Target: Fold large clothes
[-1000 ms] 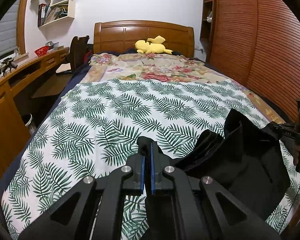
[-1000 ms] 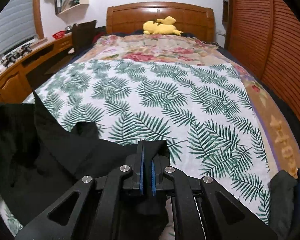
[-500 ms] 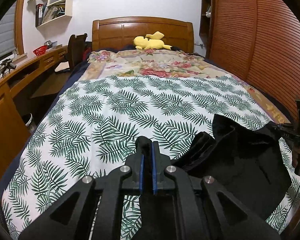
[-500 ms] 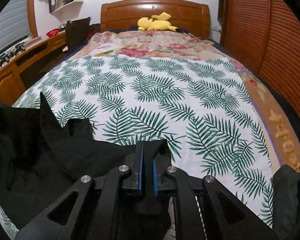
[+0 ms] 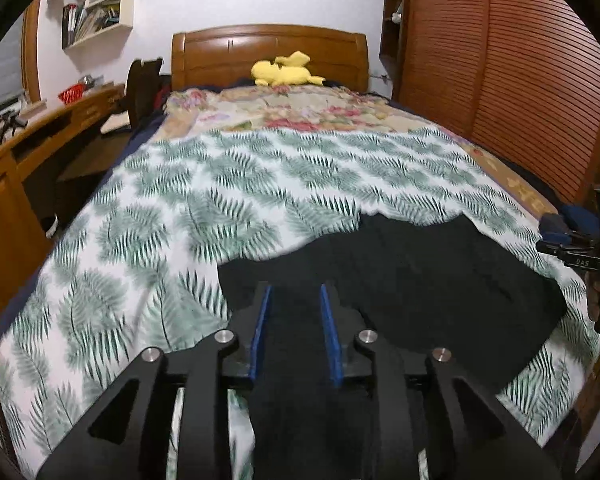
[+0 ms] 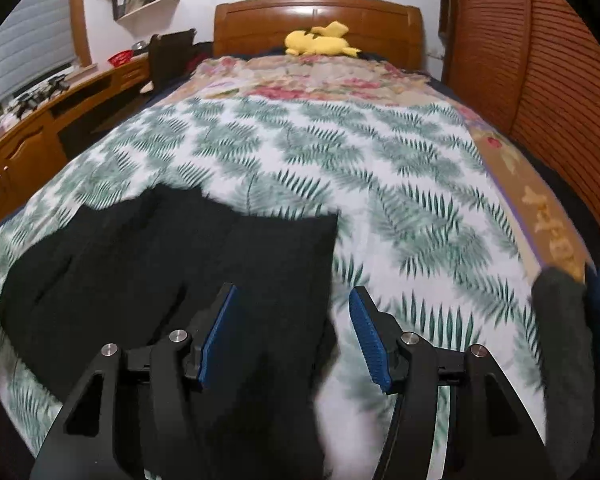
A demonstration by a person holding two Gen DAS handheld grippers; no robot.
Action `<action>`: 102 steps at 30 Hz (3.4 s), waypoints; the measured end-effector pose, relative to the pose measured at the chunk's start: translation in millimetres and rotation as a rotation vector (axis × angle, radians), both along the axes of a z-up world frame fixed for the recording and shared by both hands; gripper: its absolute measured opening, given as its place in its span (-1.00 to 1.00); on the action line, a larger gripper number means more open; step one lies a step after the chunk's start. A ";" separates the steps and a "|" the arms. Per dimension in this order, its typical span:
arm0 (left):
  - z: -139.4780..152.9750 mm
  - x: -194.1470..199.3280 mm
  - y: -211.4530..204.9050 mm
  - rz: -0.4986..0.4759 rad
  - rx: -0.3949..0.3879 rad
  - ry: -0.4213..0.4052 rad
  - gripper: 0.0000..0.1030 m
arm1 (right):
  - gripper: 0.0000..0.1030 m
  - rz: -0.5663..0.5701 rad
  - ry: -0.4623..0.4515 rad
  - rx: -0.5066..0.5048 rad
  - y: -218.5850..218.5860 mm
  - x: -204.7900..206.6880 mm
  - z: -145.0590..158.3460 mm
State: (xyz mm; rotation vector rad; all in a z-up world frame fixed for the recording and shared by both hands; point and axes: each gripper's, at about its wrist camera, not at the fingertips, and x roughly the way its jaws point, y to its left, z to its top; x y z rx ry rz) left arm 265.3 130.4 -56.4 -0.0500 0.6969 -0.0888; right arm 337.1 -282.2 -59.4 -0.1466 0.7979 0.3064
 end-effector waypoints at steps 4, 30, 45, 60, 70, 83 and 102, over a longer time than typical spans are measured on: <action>-20.4 -32.3 -3.4 0.003 -0.020 0.033 -0.55 | 0.14 0.020 0.029 0.017 -1.4 -31.5 -8.9; -77.5 -99.0 9.4 0.048 -0.026 0.122 -0.46 | 0.31 -0.033 0.101 0.076 -16.0 -88.1 -50.8; -112.8 -84.3 20.3 0.067 -0.048 0.203 -0.31 | 0.48 -0.092 0.144 0.108 -25.6 -84.6 -68.1; -117.0 -74.6 16.1 0.043 -0.064 0.217 -0.70 | -0.66 -0.043 0.199 0.243 -29.2 -90.5 -72.8; -83.2 -108.1 -10.3 -0.002 0.031 0.145 -0.97 | -0.83 -0.014 0.070 0.251 -26.8 -115.7 -27.1; -60.0 -171.2 -49.7 -0.083 -0.034 0.130 -0.96 | -0.84 -0.059 0.038 0.223 -78.2 -188.5 -2.0; -27.0 -174.2 -76.3 -0.109 -0.018 0.098 -0.39 | -0.48 -0.106 0.112 0.214 -90.8 -186.8 -49.4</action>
